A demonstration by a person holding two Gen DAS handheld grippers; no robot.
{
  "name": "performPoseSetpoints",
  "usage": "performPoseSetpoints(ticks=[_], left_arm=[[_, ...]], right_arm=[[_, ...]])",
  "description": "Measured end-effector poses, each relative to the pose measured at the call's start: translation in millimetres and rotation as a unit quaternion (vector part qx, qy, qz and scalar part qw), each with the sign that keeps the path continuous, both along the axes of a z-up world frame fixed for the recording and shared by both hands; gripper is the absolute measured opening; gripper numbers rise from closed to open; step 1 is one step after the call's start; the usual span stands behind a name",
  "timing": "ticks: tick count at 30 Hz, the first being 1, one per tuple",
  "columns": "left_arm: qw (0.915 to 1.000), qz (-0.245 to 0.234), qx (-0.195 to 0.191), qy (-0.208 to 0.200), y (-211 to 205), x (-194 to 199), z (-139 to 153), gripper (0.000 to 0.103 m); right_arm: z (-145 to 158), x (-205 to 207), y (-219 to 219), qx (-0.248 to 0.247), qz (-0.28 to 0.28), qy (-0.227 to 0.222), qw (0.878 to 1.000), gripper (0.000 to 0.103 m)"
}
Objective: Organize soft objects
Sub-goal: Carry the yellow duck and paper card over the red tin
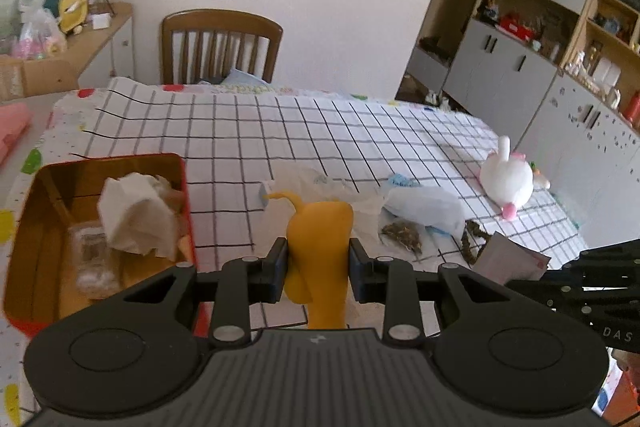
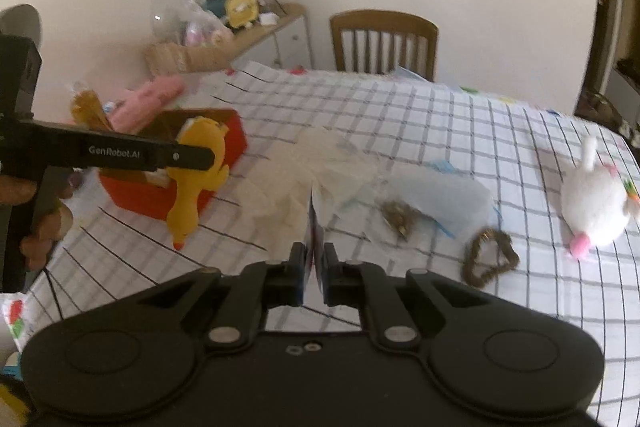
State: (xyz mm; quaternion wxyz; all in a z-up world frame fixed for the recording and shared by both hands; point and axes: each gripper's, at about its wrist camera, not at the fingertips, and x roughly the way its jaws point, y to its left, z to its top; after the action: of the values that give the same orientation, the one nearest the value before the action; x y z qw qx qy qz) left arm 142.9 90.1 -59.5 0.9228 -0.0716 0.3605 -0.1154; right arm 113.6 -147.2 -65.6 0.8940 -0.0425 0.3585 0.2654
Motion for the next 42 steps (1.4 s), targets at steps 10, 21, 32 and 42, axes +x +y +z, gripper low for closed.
performPoseSetpoints(ticks=[10, 21, 32, 42], left_arm=[[0.999, 0.042, 0.007, -0.014, 50, -15, 30, 0.03], [0.9952, 0.081, 0.049, -0.025, 101, -8, 46, 0.031], [0.9902, 0.107, 0.089, 0.018, 145, 30, 26, 0.031], [0.9838, 0.106, 0.128, 0.067, 151, 64, -20, 0.031]], right_arm=[[31, 18, 56, 0.017, 0.062, -0.01, 0.998, 0.008], [42, 43, 130, 0.014, 0.118, -0.023, 0.993, 0.008], [13, 74, 191, -0.012, 0.143, 0.005, 0.99, 0.008], [-27, 94, 230, -0.048, 0.154, 0.033, 0.986, 0.008]])
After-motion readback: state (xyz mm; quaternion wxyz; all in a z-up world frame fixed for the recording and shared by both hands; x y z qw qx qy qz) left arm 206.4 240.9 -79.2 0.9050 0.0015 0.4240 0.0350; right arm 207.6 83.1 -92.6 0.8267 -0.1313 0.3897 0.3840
